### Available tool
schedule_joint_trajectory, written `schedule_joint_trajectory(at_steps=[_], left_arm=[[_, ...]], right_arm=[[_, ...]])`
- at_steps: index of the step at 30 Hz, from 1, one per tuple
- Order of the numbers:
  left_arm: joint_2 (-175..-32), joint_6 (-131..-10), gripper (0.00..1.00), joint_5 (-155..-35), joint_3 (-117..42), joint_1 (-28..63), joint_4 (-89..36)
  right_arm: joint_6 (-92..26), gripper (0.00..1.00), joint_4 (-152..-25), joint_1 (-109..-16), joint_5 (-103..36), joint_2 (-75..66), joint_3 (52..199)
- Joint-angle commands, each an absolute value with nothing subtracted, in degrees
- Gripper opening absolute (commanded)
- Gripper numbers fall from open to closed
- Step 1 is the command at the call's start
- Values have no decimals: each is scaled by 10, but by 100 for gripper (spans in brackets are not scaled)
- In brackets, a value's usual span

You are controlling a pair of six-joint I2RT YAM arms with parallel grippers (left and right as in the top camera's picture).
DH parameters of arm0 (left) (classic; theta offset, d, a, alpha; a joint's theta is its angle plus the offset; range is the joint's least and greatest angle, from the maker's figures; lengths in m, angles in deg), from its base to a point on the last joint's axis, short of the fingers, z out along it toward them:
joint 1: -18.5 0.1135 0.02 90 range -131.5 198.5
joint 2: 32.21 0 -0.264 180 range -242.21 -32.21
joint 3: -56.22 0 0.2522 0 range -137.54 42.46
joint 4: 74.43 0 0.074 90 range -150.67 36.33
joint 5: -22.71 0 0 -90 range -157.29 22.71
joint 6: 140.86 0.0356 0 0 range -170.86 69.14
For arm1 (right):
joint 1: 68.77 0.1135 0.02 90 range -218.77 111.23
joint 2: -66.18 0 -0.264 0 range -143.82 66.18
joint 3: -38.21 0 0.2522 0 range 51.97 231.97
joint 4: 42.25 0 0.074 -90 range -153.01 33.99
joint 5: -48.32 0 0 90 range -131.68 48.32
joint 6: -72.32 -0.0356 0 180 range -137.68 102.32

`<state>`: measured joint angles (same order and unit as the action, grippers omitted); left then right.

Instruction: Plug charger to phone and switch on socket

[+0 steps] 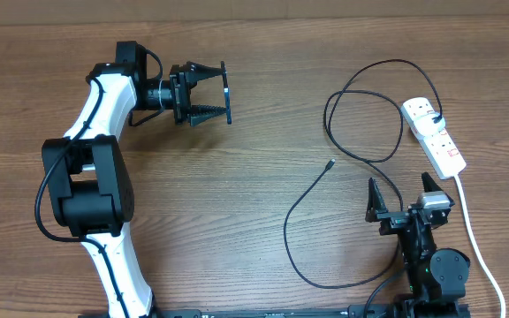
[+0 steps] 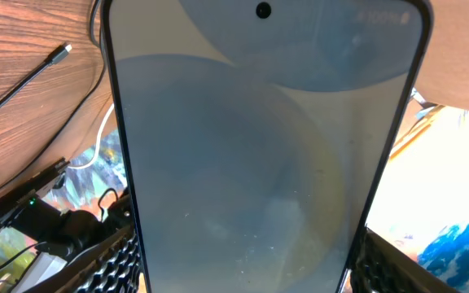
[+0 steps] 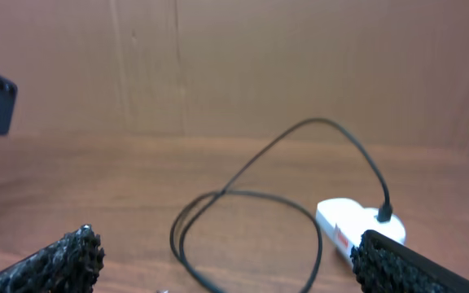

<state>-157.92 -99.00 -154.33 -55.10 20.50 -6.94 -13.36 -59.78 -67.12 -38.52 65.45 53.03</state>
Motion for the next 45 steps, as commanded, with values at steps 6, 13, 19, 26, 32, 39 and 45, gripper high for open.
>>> schedule_joint_trajectory(at_steps=[6,13,19,26,32,39,45], left_arm=[[-1581,-1002,67,-1579,-568,211,-72],[-1581,-1002,66,-1579,-568,211,-72],[-1581,-1002,67,-1579,-568,211,-72],[-1581,-1002,67,-1579,-568,211,-72],[-1581,-1002,69,-1579,-568,211,-79],[-1581,-1002,84,-1529,-568,211,-158],[-1581,-970,98,-1416,-568,211,-212]], right_arm=[[-134,100,-539,-667,-197,660,524],[-133,100,-308,-670,-206,660,529],[-105,100,-343,-670,-256,635,625],[-37,100,-598,-670,-263,468,867],[-39,100,-723,-670,-257,258,1048],[-43,100,-826,-670,-229,45,1201],[-43,100,-913,-670,-192,-99,1316]])
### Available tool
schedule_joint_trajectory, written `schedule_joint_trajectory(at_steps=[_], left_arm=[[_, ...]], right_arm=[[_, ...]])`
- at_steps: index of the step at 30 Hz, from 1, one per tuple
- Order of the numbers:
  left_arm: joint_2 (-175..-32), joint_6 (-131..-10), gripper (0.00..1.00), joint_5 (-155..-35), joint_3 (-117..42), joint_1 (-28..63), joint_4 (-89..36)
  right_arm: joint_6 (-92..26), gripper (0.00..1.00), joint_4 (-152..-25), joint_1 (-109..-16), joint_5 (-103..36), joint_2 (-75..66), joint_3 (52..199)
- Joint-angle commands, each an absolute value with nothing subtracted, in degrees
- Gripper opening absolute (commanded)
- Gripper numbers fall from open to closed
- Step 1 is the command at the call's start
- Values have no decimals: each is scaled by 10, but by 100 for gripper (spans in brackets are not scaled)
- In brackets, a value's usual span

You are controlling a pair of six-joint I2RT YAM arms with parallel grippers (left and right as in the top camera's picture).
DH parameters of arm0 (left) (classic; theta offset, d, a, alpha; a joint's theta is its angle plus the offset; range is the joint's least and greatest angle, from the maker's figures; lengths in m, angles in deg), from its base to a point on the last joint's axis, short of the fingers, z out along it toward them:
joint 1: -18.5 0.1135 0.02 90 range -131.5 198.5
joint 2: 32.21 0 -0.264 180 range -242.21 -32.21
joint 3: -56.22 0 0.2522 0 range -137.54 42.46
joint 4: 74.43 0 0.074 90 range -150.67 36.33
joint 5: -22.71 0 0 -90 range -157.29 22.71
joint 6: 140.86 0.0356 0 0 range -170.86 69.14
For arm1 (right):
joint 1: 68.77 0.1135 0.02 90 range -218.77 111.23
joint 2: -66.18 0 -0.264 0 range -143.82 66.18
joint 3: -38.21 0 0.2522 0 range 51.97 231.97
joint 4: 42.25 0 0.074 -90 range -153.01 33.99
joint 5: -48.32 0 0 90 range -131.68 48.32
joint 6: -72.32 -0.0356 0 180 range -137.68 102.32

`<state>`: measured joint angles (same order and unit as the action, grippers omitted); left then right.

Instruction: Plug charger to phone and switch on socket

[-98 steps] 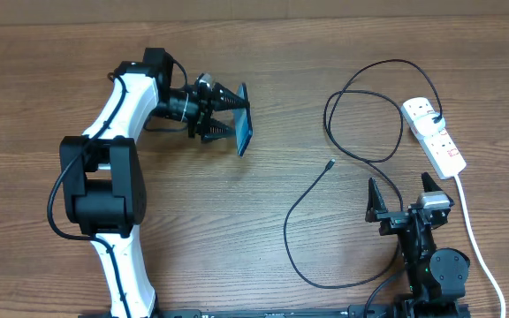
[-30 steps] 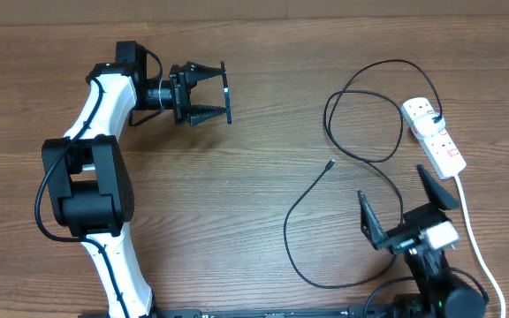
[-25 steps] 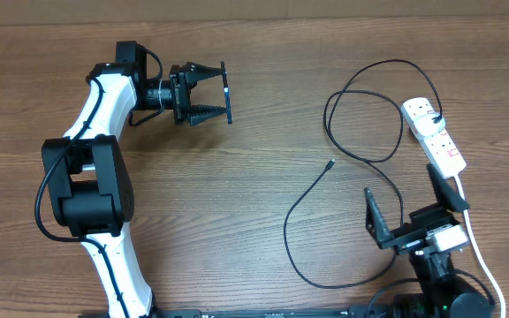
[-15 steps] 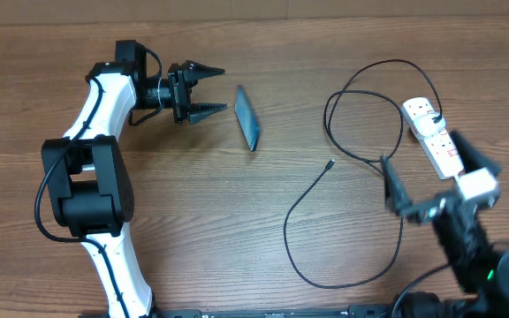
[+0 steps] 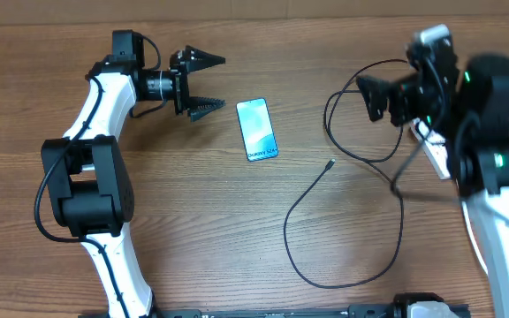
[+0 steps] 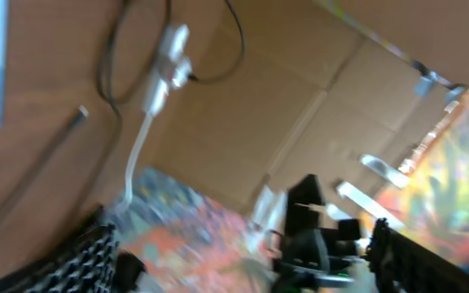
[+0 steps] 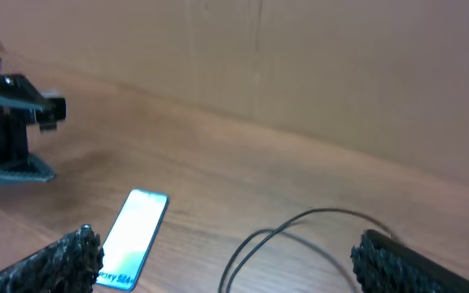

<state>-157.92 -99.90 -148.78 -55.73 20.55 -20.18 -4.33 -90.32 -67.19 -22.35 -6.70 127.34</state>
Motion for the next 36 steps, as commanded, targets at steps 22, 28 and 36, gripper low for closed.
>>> schedule_joint_trajectory(at_steps=[22,28,36], left_arm=[[-1579,-759,100,-753,-907,55,102],[-1582,-761,100,-640,-920,-14,119],[-1606,-812,100,-604,-899,-70,118]], right_arm=[[-287,100,-893,-729,-342,-187,1317],[-291,100,-896,-784,-356,-187,1317],[-291,100,-925,-812,-356,-187,1315]])
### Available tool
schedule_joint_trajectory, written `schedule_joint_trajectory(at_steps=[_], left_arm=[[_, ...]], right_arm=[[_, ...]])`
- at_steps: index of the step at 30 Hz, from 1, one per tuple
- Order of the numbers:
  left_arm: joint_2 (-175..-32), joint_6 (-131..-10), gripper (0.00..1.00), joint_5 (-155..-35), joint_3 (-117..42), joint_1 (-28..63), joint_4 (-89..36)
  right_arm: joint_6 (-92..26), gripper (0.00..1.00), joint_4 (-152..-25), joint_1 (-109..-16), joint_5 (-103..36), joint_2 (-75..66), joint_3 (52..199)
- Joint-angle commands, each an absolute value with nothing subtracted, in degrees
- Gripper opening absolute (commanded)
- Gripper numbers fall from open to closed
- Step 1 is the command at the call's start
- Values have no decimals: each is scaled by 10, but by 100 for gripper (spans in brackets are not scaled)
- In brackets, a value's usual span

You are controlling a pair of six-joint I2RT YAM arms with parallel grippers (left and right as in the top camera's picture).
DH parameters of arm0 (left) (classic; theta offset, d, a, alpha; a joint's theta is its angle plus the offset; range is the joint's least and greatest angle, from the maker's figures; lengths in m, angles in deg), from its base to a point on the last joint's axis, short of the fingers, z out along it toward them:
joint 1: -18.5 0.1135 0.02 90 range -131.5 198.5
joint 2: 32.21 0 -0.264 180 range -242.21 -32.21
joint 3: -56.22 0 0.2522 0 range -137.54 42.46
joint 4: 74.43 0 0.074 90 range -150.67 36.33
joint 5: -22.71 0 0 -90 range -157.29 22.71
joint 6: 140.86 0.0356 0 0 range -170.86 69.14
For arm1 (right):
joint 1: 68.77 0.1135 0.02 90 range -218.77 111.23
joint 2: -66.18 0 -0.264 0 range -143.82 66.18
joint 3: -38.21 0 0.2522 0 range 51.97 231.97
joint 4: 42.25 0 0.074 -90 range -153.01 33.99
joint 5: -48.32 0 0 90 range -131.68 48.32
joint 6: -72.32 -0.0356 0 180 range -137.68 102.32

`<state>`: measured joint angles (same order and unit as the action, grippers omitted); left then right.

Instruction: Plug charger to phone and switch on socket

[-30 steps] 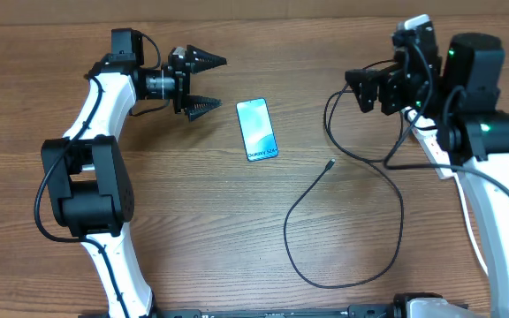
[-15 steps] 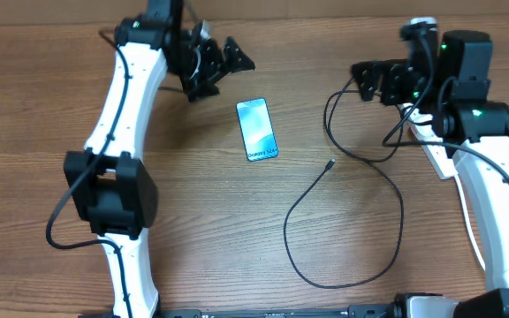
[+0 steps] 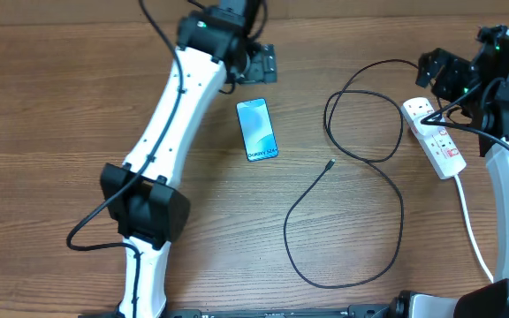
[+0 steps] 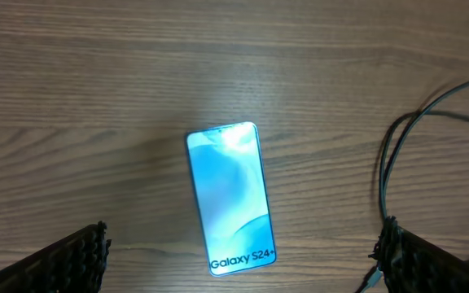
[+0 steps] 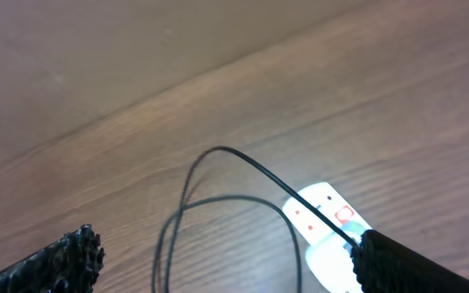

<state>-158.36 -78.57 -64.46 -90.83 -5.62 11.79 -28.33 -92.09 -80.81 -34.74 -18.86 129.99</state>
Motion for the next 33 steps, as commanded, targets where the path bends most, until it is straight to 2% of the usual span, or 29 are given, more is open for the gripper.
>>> schedule_joint_trajectory(at_steps=[1,7,15,33], left_arm=[[-1614,-812,100,-602,-899,-76,117],[-1663,-827,100,-576,-899,-101,119],[-1716,-941,100,-586,-899,-105,145],[-1765,-920,100,-689,-899,-65,139]], right_arm=[[-291,100,-928,-812,-356,-187,1315],[-291,100,-928,-812,-356,-187,1315],[-291,100,-928,-812,-356,-187,1315],[-291,100,-928,-812,-356,-187,1315]])
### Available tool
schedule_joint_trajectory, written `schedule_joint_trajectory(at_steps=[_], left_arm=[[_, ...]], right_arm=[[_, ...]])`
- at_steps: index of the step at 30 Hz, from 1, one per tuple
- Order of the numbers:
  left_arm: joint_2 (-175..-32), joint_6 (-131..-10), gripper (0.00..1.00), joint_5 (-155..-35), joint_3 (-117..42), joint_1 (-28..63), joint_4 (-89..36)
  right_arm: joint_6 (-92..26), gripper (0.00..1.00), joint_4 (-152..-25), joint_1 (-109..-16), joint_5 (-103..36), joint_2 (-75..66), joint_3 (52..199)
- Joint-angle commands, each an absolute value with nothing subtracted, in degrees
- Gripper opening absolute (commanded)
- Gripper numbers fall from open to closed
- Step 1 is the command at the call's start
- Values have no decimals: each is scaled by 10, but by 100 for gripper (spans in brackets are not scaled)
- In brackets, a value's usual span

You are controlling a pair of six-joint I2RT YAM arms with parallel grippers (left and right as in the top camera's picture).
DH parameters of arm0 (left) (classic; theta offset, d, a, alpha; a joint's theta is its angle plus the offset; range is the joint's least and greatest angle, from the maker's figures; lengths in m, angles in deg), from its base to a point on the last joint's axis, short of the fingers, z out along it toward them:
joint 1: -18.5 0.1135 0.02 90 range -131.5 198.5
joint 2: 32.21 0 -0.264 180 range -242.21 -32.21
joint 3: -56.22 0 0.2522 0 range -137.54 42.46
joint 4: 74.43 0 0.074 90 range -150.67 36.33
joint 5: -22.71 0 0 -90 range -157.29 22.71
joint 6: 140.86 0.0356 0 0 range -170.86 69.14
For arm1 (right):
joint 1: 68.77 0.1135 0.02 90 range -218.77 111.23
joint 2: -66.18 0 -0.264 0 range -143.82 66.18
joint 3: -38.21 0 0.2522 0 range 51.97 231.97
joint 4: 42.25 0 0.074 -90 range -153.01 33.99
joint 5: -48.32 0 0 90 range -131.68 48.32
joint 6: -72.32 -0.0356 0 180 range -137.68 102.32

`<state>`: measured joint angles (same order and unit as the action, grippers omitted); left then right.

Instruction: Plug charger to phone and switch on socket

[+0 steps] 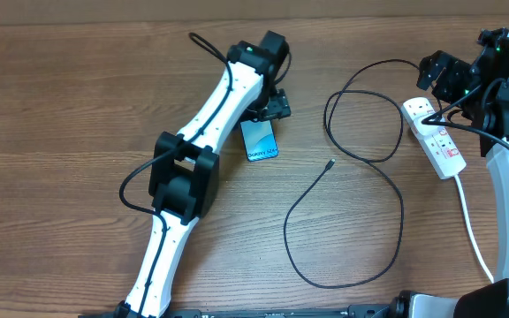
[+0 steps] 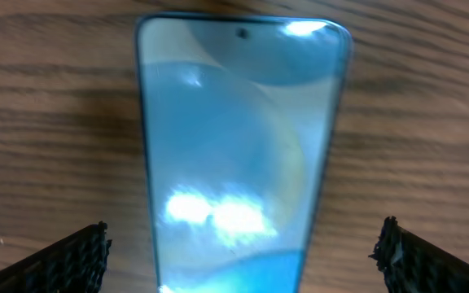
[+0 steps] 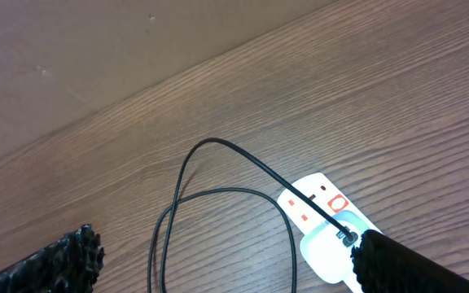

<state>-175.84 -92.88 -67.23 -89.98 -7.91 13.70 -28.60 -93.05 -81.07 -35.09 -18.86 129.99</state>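
Note:
The phone (image 1: 260,141), screen lit pale blue, lies flat on the wooden table (image 1: 104,132). My left gripper (image 1: 268,113) hangs low over its far end and is open. In the left wrist view the phone (image 2: 234,146) fills the middle, with the left gripper (image 2: 243,260) spread wide, one finger on each side and apart from it. The black charger cable (image 1: 365,159) loops across the table; its free plug tip (image 1: 329,164) lies right of the phone. My right gripper (image 1: 444,75) is open above the white power strip (image 1: 436,134), where the white charger (image 3: 332,252) sits plugged in.
The power strip's white lead (image 1: 475,238) runs down the right side toward the front edge. A brown cardboard wall (image 3: 137,49) stands behind the table. The cable loop (image 3: 218,203) lies left of the strip.
My left gripper has dropped from high above the phone to close over it, its open fingers now on either side. The right arm, the cable and the strip have barely changed.
At first my left gripper held the phone up at the far left, while the right arm rested at the front right. Then the phone lay on the table and the left gripper was open beside it. The right gripper came over the strip, the left over the phone.

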Motion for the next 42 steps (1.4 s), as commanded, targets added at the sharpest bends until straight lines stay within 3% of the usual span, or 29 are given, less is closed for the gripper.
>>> schedule_joint_trajectory(at_steps=[1,11,34,38,42], left_arm=[[-1765,-919,100,-686,-899,-64,140],[-1768,-922,100,-641,-899,-82,137],[-1831,-920,100,-663,-889,-84,141],[-1831,-920,92,-662,-889,-83,140],[-1833,-920,93,-662,-889,-80,140]], right_arm=[[-291,100,-928,-812,-356,-187,1315],[-291,100,-928,-812,-356,-187,1314],[-291,100,-928,-812,-356,-187,1314],[-291,100,-928,-812,-356,-187,1314],[-291,100,-928,-812,-356,-187,1314]])
